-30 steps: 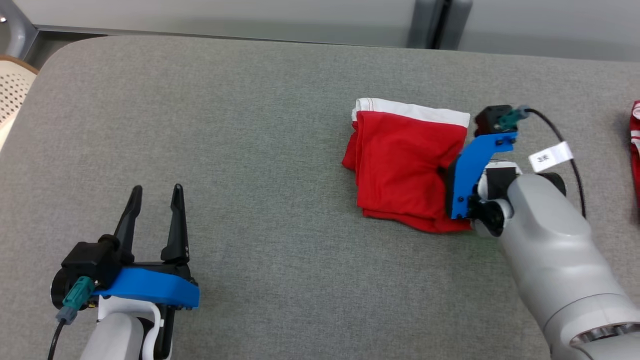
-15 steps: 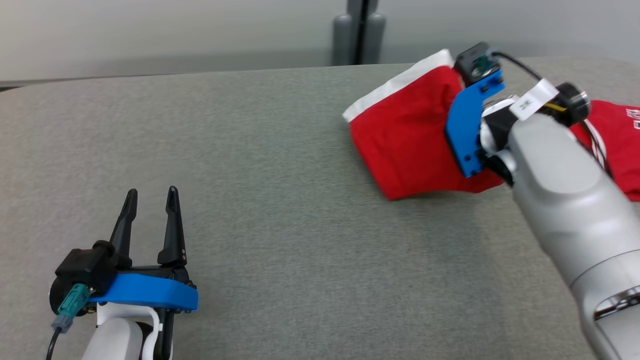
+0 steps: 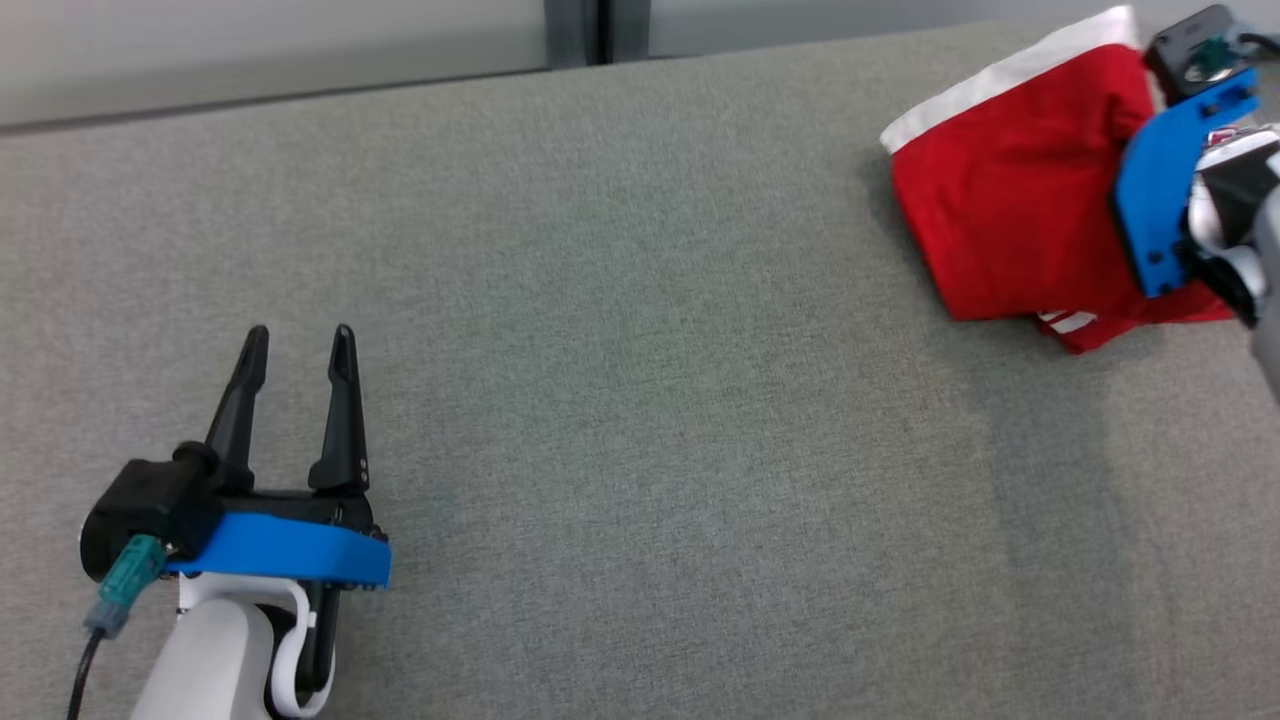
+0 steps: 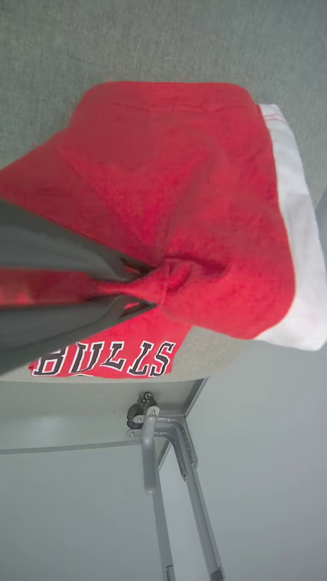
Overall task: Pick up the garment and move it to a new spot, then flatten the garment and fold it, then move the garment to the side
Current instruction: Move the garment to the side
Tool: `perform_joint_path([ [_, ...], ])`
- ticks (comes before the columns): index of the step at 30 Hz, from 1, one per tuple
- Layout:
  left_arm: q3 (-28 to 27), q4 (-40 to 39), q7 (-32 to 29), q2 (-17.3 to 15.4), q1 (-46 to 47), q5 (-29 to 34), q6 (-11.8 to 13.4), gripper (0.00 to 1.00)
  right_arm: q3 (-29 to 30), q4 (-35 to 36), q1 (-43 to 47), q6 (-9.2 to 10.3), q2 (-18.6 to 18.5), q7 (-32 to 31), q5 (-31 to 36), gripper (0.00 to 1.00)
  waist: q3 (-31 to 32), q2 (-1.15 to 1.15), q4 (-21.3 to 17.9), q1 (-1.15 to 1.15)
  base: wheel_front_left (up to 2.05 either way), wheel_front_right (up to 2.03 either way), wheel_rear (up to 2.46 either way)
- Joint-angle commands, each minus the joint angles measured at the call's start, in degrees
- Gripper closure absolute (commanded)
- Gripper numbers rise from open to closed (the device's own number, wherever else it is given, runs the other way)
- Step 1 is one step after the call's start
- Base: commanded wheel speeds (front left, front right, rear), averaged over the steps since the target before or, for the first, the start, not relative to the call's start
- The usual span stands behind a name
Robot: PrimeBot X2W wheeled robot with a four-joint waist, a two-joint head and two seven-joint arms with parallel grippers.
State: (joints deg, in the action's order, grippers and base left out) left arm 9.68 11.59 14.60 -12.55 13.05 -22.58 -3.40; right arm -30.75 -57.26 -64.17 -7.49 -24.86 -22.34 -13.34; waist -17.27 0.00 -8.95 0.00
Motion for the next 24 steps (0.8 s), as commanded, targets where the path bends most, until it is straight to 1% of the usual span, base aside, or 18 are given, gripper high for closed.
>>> perform_joint_path([
  [1, -0.12, -0.53, -0.23, -0.55, 1.39, 0.46, -0.03, 0.00, -0.20, 0.54, -0.44, -0.01, -1.34, 0.55, -0.16, 1.00, -2.13, 0.00, -0.68, 0.00, 0.00, 0.00, 0.00],
  [5, 0.10, -2.10, -1.14, -1.78, 2.87, 1.12, -0.01, 0.00, 0.83, 0.71, -1.57, 0.00, -5.19, 2.50, 0.83, 1.00, -5.45, 0.00, -0.73, 0.00, 0.00, 0.00, 0.00],
  [9, 0.79, -3.62, -2.07, -2.49, 4.47, 1.72, -0.05, 0.00, 3.55, -1.12, -1.82, 0.00, -7.27, 4.15, 2.27, 1.00, -8.49, 0.00, -0.40, 0.00, 0.00, 0.00, 0.00],
  [13, 1.67, -4.52, -2.67, -2.56, 6.34, 2.23, -0.22, 0.00, 8.33, -3.77, -1.21, 0.00, -8.04, 6.71, 5.00, 1.00, -10.52, 0.00, 0.44, 0.00, 0.00, 0.00, 0.00],
  [14, 1.89, -4.61, -2.72, -2.53, 6.78, 2.36, -0.30, 0.00, 9.52, -4.43, -0.97, 0.00, -8.24, 7.62, 5.88, 0.98, -10.80, 0.00, 0.67, 0.00, 0.00, 0.00, 0.00],
  [15, 2.14, -4.63, -2.82, -2.49, 7.21, 2.41, -0.41, 0.00, 10.75, -5.21, -0.62, 0.00, -8.37, 8.49, 6.93, 0.57, -10.95, 0.00, 0.91, 0.00, 0.00, 0.00, 0.00],
  [16, 2.32, -4.64, -2.82, -2.49, 7.47, 2.45, -0.50, 0.00, 12.51, -5.73, -0.50, 0.00, -8.36, 9.83, 7.60, 0.00, -10.98, 0.00, 1.12, 0.00, 0.00, 0.00, 0.00],
  [20, 2.76, -3.93, -2.44, -2.34, 7.63, 2.21, -0.53, 0.00, 17.55, -7.07, 0.99, 0.00, -7.01, 14.34, 11.66, 0.00, -10.01, 0.00, 1.84, 0.00, 0.00, 0.00, 0.00],
  [24, 2.93, -2.61, -1.94, -2.02, 6.16, 1.70, -0.48, 0.00, 21.52, -8.12, 1.81, 0.00, -5.34, 16.05, 14.78, 0.00, -7.93, 0.00, 2.34, 0.00, 0.00, 0.00, 0.00],
])
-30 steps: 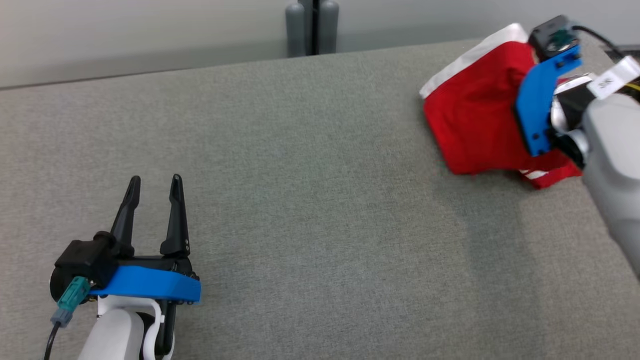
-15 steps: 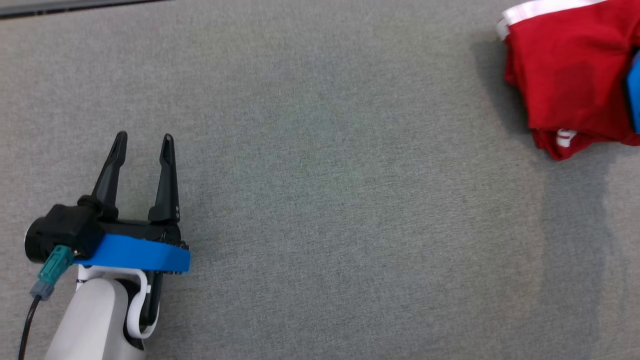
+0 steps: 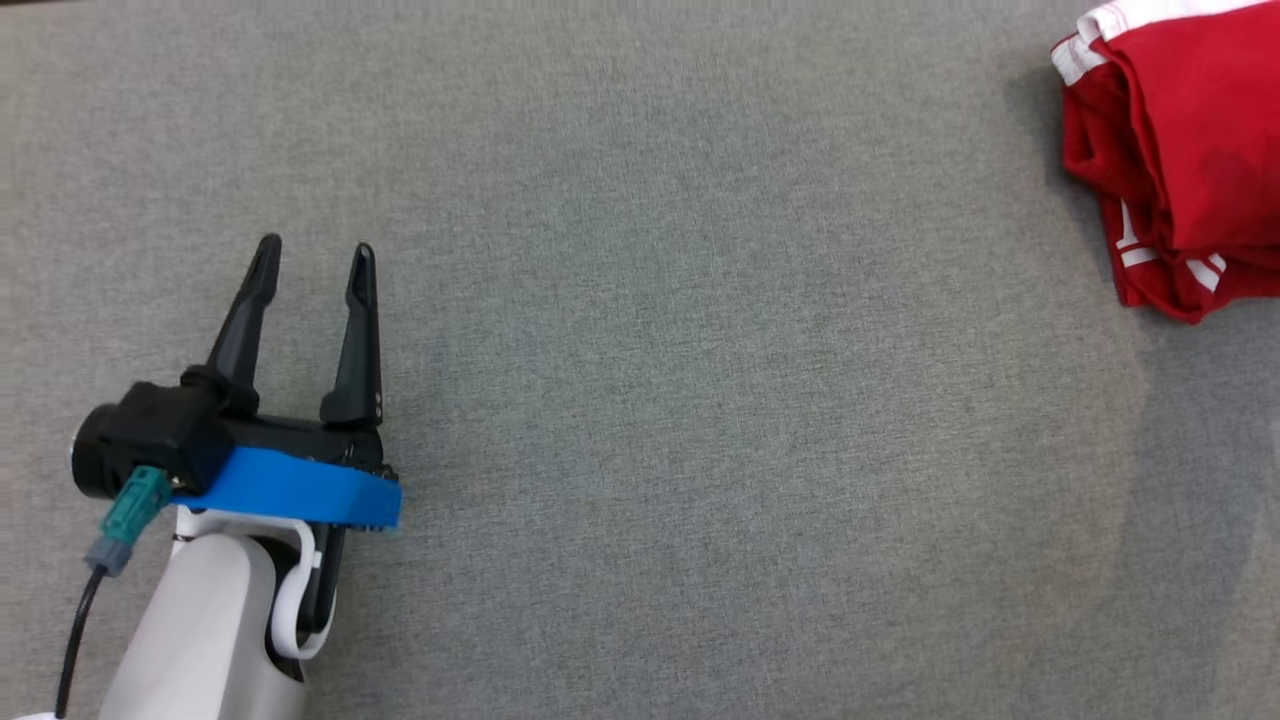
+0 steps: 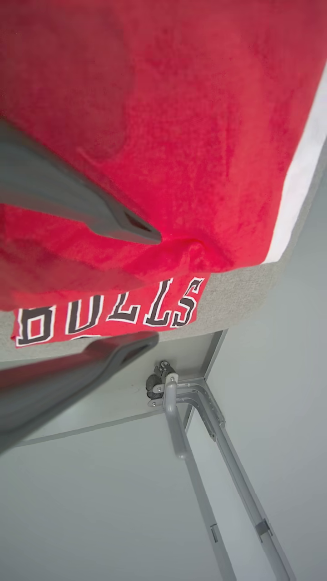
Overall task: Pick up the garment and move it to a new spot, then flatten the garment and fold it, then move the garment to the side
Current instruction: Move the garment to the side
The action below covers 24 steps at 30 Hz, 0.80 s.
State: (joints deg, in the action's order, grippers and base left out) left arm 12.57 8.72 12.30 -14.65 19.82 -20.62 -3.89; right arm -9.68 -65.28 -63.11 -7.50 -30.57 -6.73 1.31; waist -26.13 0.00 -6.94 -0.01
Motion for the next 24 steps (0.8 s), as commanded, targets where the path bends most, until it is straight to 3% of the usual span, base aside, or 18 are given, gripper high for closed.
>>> perform_joint_path([
  [1, 0.13, 0.63, 0.48, 0.22, -0.94, -0.42, -0.02, 0.00, 1.69, -0.37, 1.15, 0.00, 0.93, 0.85, 0.39, 0.00, 1.75, 0.00, 0.50, 0.01, 0.00, 0.00, 0.00],
  [8, -0.57, 3.34, 1.69, 1.24, -5.15, -1.89, 0.38, 0.00, 9.87, 0.00, 6.27, 0.00, 6.45, 7.01, -1.13, 0.00, 8.95, 0.00, 1.25, 0.01, 0.00, 0.00, 0.00],
  [13, -1.43, 4.76, 2.25, 2.01, -9.10, -2.86, 1.24, 0.00, 12.00, 3.95, 12.85, 0.00, 11.38, 14.57, -4.51, 0.00, 14.37, 0.00, 2.01, 0.01, 0.00, 0.00, 0.00],
  [18, -2.12, 6.02, 2.54, 2.21, -12.25, -3.62, 1.36, 0.00, 10.32, 12.94, 22.15, 0.00, 14.44, 19.41, -9.66, 0.00, 18.21, 0.00, 3.31, 0.01, 0.00, 0.00, 0.00],
  [24, -2.65, 7.89, 2.78, 2.89, -14.68, -4.05, 1.12, 0.00, 9.80, 28.01, 36.05, 0.00, 16.64, 19.09, -13.84, 0.00, 21.44, 0.00, 4.89, 0.01, 0.00, 0.00, 0.00],
])
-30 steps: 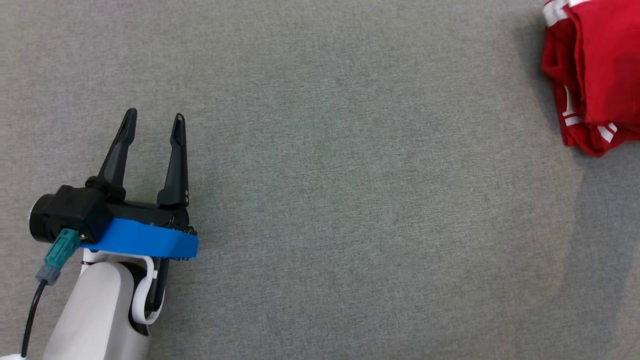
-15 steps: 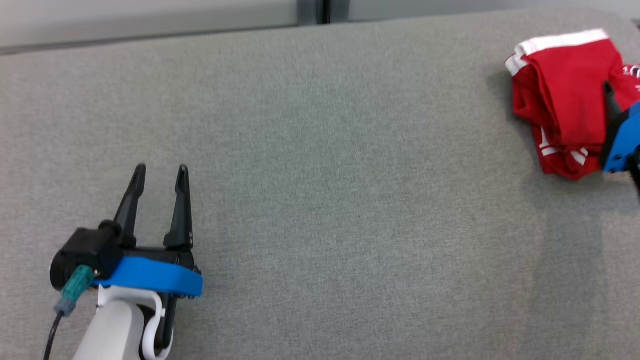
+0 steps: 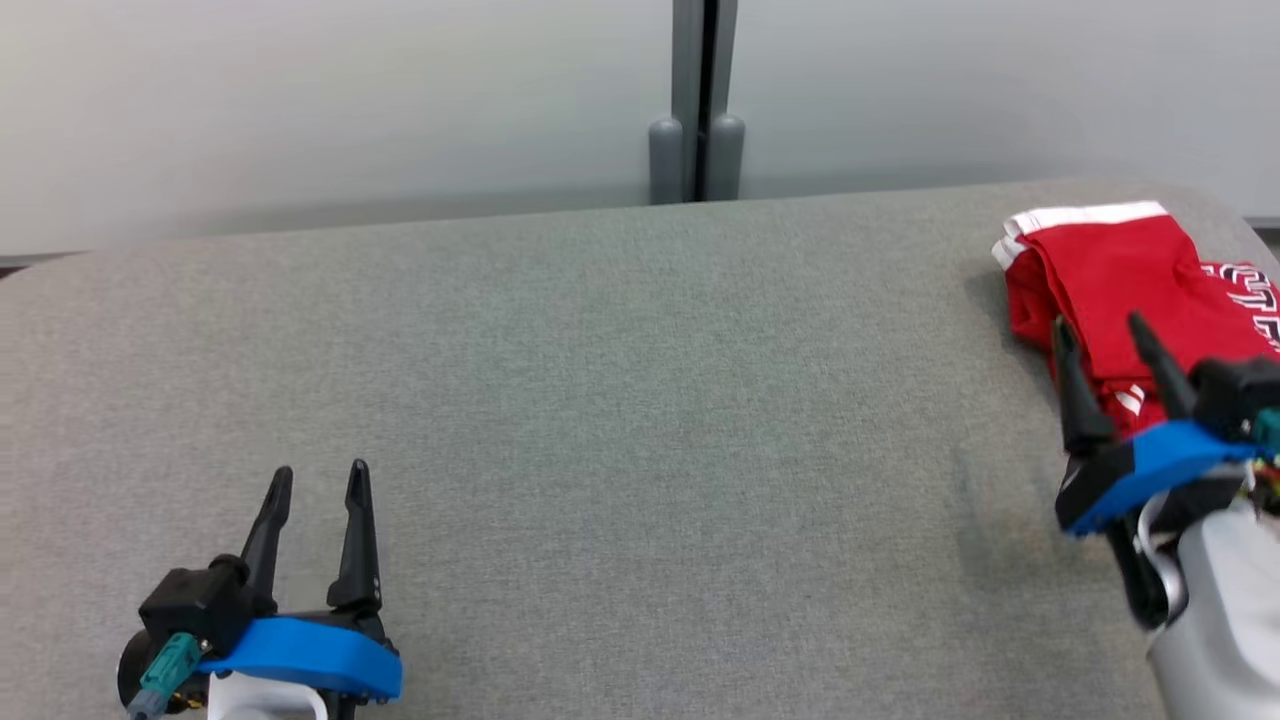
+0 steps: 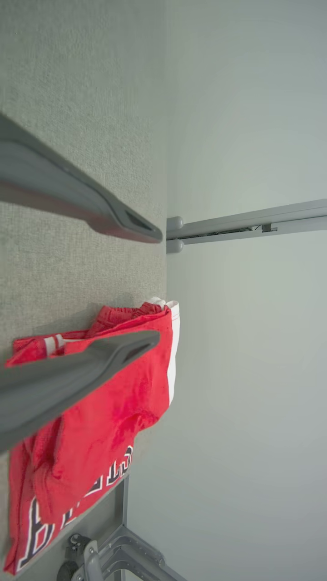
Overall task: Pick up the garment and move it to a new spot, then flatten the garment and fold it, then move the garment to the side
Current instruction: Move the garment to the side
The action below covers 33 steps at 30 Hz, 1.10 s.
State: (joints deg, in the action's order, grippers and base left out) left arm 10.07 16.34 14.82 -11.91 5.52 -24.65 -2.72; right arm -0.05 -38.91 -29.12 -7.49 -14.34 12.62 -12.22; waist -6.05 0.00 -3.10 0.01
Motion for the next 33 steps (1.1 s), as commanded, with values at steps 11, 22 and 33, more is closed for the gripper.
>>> perform_joint_path([
  [11, -2.34, 0.90, 0.43, 0.53, -2.64, 1.00, -0.20, 0.00, 5.58, 24.75, 21.67, -0.02, 8.44, -8.10, 0.52, 0.00, 3.89, 0.00, 2.33, -0.01, 0.00, 0.00, 0.00],
  [22, -3.67, 1.07, 0.41, 1.32, -3.85, 2.21, -0.99, 0.00, 6.15, 30.22, 26.14, -0.02, 11.08, -10.77, 1.85, 0.00, 4.49, 0.00, 2.05, -0.01, 0.00, 0.00, 0.00],
  [33, -4.93, 1.80, 0.41, 1.74, -3.99, 2.91, -1.81, 0.00, 5.25, 31.10, 27.23, -0.02, 11.48, -11.26, 1.71, 0.00, 4.50, 0.00, 1.64, -0.01, 0.00, 0.00, 0.00],
])
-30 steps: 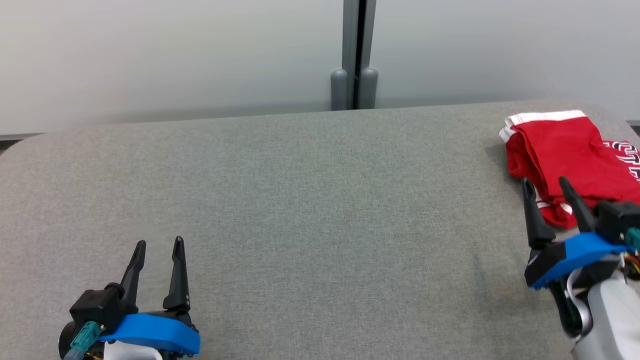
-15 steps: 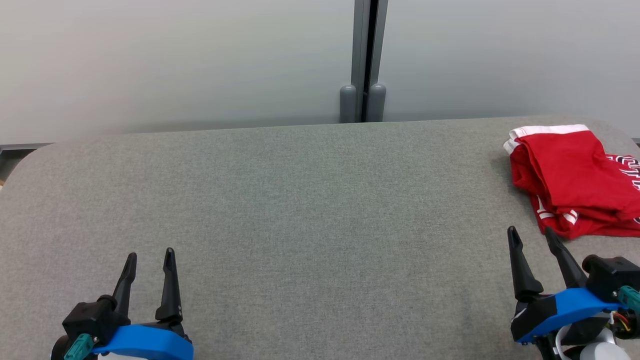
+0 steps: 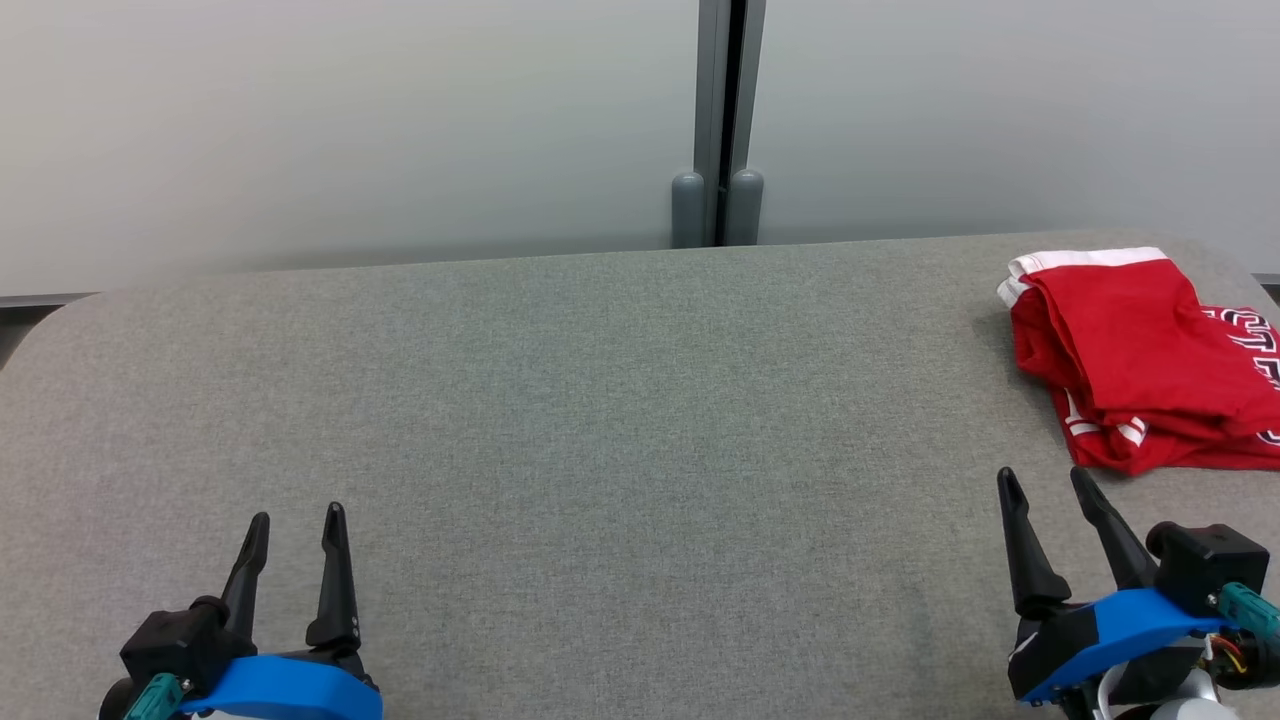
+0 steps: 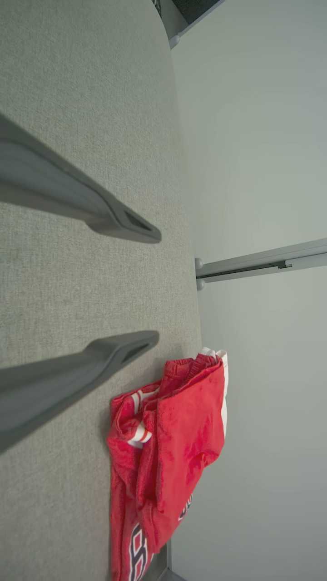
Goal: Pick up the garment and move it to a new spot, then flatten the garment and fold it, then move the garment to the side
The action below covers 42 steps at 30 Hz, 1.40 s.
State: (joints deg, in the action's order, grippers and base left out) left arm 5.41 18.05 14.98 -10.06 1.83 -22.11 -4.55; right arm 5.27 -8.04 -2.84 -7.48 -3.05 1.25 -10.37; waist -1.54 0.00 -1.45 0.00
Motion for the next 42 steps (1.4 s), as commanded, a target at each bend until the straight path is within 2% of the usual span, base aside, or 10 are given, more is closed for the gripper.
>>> perform_joint_path([
  [1, -0.43, 0.13, 0.25, -0.15, -0.37, 0.44, -0.03, 0.00, -0.21, 0.19, 0.94, -0.03, 0.18, 0.16, -0.17, 0.00, -0.01, 0.00, -0.05, 0.00, 0.00, 0.00, 0.00],
  [14, -1.43, 0.43, 0.25, 0.07, -0.43, 0.58, -0.51, 0.00, -1.07, -1.39, 1.27, -0.03, 0.19, 1.02, -2.18, 0.00, -0.03, 0.00, -0.06, 0.00, 0.00, 0.00, 0.00],
  [15, -1.22, 0.43, 0.00, 0.14, -0.37, 0.47, -0.49, 1.00, -1.09, -1.39, 0.75, 0.00, 0.09, 0.66, -2.00, 1.00, -0.03, 0.00, -0.05, 0.00, 0.00, 0.00, 0.00],
  [21, -0.93, 3.16, -0.44, 1.53, -2.07, 0.01, -0.50, 1.00, -1.06, -4.61, 1.45, 0.00, 0.35, 0.17, -2.37, 1.00, -0.02, 0.00, -0.04, -0.01, 0.00, 0.00, 0.00],
  [42, -3.97, 1.17, -6.12, 3.02, -0.13, -18.84, -1.17, 1.00, -0.41, -4.87, -0.01, 0.00, 0.28, -1.97, -23.78, 1.00, 0.21, 0.00, 0.21, -0.01, 0.00, 0.00, 0.00],
])
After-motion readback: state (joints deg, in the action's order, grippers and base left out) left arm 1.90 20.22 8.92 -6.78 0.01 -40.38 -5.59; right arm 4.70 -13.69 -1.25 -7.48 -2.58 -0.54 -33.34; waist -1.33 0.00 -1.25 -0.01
